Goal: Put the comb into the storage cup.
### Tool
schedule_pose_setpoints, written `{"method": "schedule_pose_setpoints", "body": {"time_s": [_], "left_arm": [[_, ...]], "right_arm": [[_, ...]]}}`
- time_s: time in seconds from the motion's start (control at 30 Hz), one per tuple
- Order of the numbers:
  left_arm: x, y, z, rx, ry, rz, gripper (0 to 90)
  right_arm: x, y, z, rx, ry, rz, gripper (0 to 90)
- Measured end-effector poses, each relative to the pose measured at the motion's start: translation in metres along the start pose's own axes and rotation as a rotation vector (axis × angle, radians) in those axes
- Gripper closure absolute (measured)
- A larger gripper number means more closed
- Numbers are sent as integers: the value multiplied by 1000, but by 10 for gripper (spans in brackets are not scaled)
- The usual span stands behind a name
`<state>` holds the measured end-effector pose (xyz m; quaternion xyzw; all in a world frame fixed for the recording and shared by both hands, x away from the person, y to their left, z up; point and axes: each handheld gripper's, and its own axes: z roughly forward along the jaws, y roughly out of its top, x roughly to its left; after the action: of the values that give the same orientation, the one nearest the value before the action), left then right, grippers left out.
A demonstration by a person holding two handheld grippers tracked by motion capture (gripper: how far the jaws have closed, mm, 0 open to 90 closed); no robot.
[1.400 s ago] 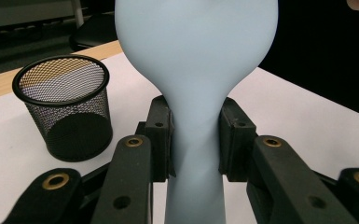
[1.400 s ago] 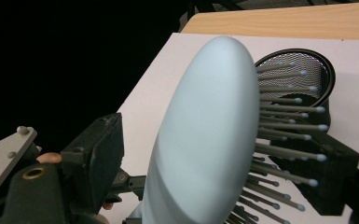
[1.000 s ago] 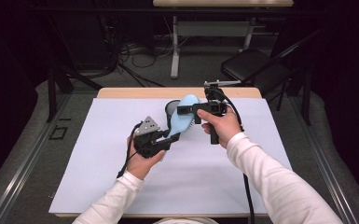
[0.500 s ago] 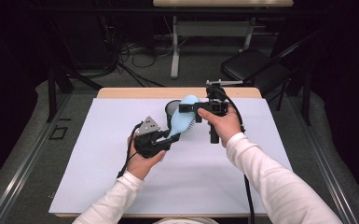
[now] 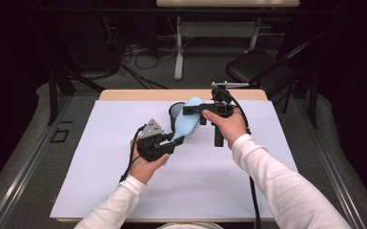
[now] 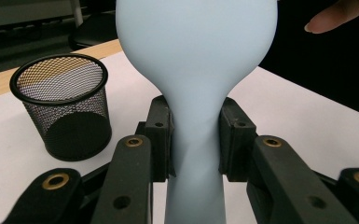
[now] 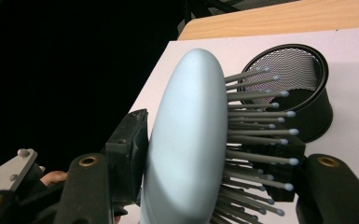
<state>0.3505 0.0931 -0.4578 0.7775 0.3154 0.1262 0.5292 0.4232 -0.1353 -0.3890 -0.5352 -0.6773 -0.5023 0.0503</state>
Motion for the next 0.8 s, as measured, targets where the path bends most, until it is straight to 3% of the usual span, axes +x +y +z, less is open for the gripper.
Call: {"method": "schedule_pose_setpoints", "body": {"time_s": [0.8], "left_arm": [[-1,-1,3,8,-9,9,697]], "right_arm": [[-5,3,-3,57,31,74,456]]}}
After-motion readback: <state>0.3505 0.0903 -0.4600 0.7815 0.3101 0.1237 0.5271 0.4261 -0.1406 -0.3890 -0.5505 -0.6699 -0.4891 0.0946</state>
